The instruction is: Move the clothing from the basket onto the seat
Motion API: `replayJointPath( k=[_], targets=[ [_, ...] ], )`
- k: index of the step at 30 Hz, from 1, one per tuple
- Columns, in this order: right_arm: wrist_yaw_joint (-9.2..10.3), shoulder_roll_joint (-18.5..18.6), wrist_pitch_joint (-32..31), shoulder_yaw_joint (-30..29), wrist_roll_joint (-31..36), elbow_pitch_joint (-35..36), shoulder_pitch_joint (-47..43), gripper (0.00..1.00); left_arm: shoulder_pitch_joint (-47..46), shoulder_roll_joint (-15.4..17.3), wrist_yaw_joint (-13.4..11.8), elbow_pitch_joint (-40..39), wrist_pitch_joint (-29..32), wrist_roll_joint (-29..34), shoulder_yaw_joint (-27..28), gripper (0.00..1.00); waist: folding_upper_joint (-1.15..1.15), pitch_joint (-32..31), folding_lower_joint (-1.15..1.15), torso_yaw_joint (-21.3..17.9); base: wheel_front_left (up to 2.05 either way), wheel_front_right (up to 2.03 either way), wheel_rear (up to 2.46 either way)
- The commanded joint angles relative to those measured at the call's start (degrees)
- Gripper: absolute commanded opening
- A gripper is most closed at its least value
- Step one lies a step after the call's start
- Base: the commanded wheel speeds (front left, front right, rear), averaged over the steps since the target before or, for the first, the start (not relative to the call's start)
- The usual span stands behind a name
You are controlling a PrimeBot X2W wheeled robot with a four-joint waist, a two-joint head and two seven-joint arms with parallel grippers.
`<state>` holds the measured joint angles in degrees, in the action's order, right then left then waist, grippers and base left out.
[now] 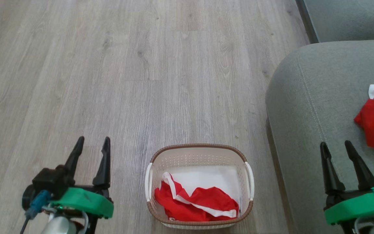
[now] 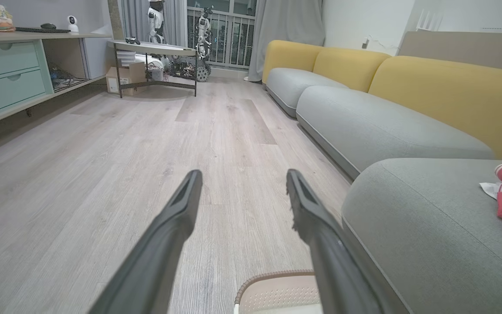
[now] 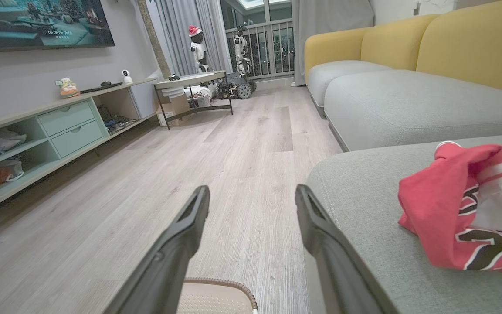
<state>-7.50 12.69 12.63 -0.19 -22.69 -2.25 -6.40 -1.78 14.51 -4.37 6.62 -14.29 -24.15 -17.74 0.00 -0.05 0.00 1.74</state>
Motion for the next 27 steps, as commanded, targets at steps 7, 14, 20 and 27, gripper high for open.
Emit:
replayJointPath(
  k=[7, 14, 20, 27],
  targets=[
    [0.01, 1.1, 0.7, 1.4, -0.4, 1.0, 2.8, 1.00, -2.2, -0.3, 1.2, -0.5, -0.7, 1.2, 3.3, 1.00, 0.00, 0.1, 0.00, -0.4, 0.00, 0.00, 0.00],
    [0.01, 1.2, 0.8, 1.5, -0.6, 1.1, 3.4, 1.00, -2.4, -0.9, 1.9, -0.2, -0.7, 1.9, 3.7, 1.00, 0.00, 0.9, 0.00, -0.8, 0.00, 0.00, 0.00],
    [0.01, 1.1, 1.0, 1.7, -0.7, 1.8, 5.1, 1.00, -4.0, -1.3, 2.7, 0.3, -0.7, 2.4, 3.7, 1.00, 0.00, 3.8, 0.00, -1.7, 0.00, 0.00, 0.00],
    [0.01, 0.9, 1.4, 1.7, -0.5, 2.7, 8.1, 1.00, -7.2, -1.8, 3.8, 1.2, -0.7, 3.0, 3.2, 1.00, 0.00, 9.0, 0.00, -3.2, 0.00, 0.00, 0.00]
  ],
)
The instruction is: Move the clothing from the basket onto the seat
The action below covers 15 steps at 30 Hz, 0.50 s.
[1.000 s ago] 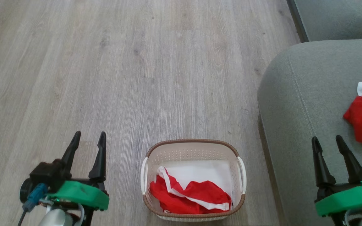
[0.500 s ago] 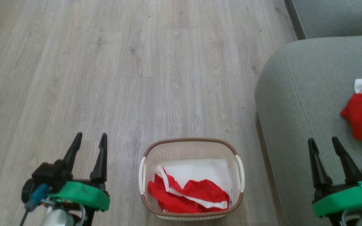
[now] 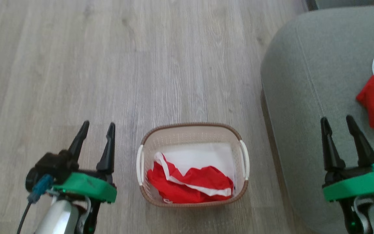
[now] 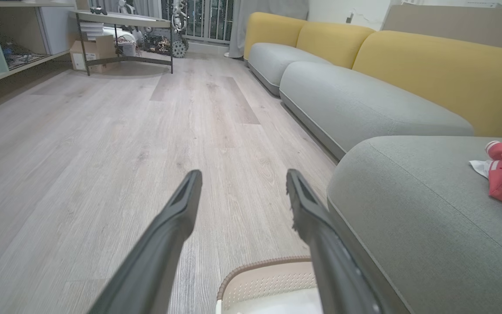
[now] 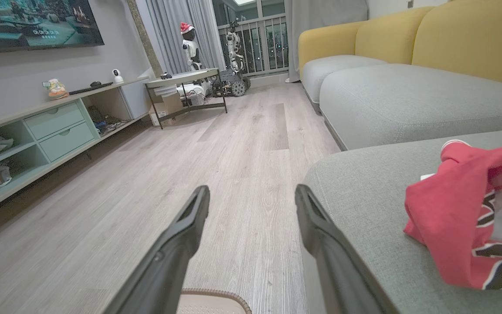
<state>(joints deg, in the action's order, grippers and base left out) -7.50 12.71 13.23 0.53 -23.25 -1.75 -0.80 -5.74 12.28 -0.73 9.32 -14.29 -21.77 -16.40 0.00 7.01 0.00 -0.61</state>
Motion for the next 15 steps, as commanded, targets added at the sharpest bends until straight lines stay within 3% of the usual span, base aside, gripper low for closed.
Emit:
replayJointPath(
  k=[1, 15],
  targets=[
    [0.01, 0.8, 0.8, 1.0, 0.0, 2.3, 3.0, 1.00, -3.8, 0.4, 0.3, -1.3, -0.7, 0.8, 1.7, 1.00, 0.00, 2.8, 0.00, -1.0, 0.00, 0.00, 0.00],
    [0.01, -0.5, 1.6, 1.3, 0.3, 3.5, 10.7, 1.00, -13.8, 0.5, 3.5, 4.5, 0.3, 2.3, -1.4, 1.00, 0.00, 15.2, 0.00, -5.0, 0.00, 0.00, 0.00]
  ],
)
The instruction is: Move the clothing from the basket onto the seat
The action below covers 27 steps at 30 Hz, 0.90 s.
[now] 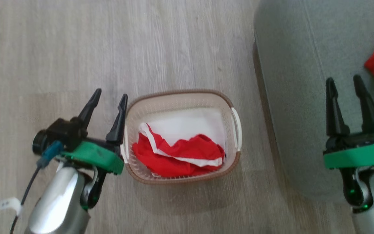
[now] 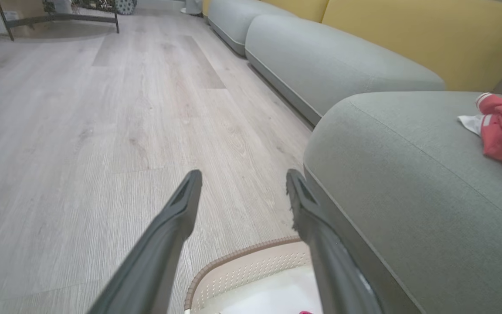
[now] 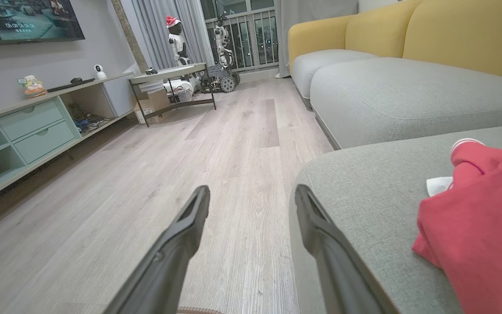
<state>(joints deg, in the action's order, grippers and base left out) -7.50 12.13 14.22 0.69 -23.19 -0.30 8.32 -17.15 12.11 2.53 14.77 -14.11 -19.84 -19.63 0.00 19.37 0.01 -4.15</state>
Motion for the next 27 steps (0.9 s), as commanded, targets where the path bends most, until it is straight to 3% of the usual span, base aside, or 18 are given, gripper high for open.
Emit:
replayJointPath(
  k=[1, 16, 27],
  targets=[
    [0.01, 0.0, 0.6, 1.3, 0.2, 2.1, 2.2, 1.00, -3.1, 0.7, 0.4, -0.3, 0.3, 0.5, 1.6, 1.00, 0.00, 3.7, -0.01, -1.8, 0.00, 0.00, 0.00],
    [0.01, -2.0, 0.8, 1.5, 0.8, 4.2, 9.0, 1.00, -13.4, 0.0, 3.2, 11.9, 3.5, 0.8, -2.8, 1.00, 0.00, 14.2, -0.01, -4.6, 0.00, 0.00, 0.00],
    [0.01, -4.0, 0.8, 2.6, 1.2, 6.0, 13.1, 1.00, -22.0, -2.3, 4.8, 26.6, 9.0, -0.1, -10.8, 1.00, 0.00, 19.7, -0.01, -7.2, 0.00, 0.00, 0.00]
  ],
)
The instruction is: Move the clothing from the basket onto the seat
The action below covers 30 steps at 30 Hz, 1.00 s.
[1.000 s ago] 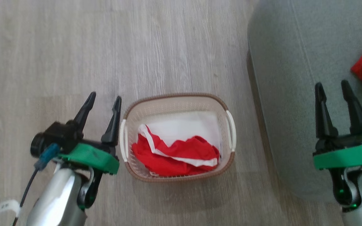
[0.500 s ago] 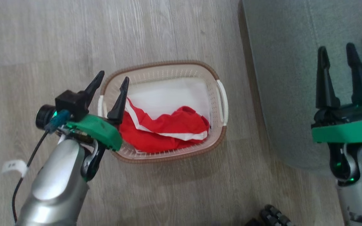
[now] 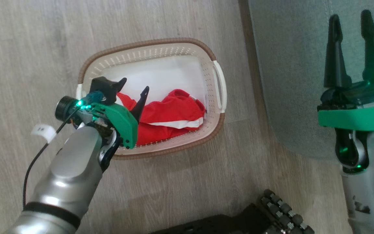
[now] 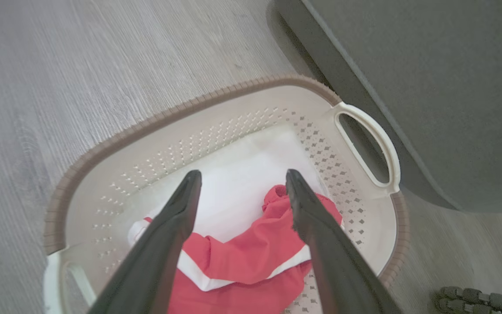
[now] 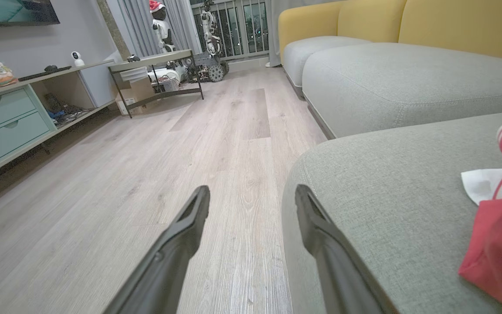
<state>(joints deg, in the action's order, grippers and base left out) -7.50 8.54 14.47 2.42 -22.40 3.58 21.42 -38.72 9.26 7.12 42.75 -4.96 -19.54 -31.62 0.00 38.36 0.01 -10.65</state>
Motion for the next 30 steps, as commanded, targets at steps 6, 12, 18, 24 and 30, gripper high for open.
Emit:
replayJointPath(
  k=[6, 12, 18, 24, 30],
  targets=[
    [0.01, -1.6, 0.5, 1.2, 0.4, 3.3, 1.2, 1.00, -4.7, -0.2, 0.3, 5.0, 2.6, -3.6, -4.5, 1.00, 0.00, 3.5, -0.01, -2.8, 0.00, 0.00, 0.00],
    [0.01, -2.8, 0.5, 1.8, 0.1, 3.7, 2.2, 1.00, -8.2, 0.3, 0.4, 10.2, 7.0, -8.5, -10.0, 1.00, 0.00, 6.0, -0.01, -5.1, 0.00, 0.00, 0.00],
    [0.01, -3.7, 0.5, 2.3, 0.0, 4.0, 3.1, 1.00, -11.3, 1.3, 0.4, 13.3, 10.5, -12.0, -14.3, 1.00, 0.00, 8.3, -0.01, -6.8, 0.00, 0.00, 0.00],
    [0.01, -4.4, 0.5, 3.0, -0.1, 4.3, 4.4, 1.00, -14.3, 2.3, 0.4, 17.8, 12.7, -14.5, -17.3, 1.00, 0.00, 11.2, -0.01, -8.4, 0.00, 0.00, 0.00],
    [0.01, -4.7, 0.5, 3.5, -0.1, 4.5, 5.1, 1.00, -15.8, 2.8, 0.4, 20.5, 14.7, -15.7, -19.4, 1.00, 0.00, 13.0, -0.01, -9.4, 0.00, 0.00, 0.00]
  ],
)
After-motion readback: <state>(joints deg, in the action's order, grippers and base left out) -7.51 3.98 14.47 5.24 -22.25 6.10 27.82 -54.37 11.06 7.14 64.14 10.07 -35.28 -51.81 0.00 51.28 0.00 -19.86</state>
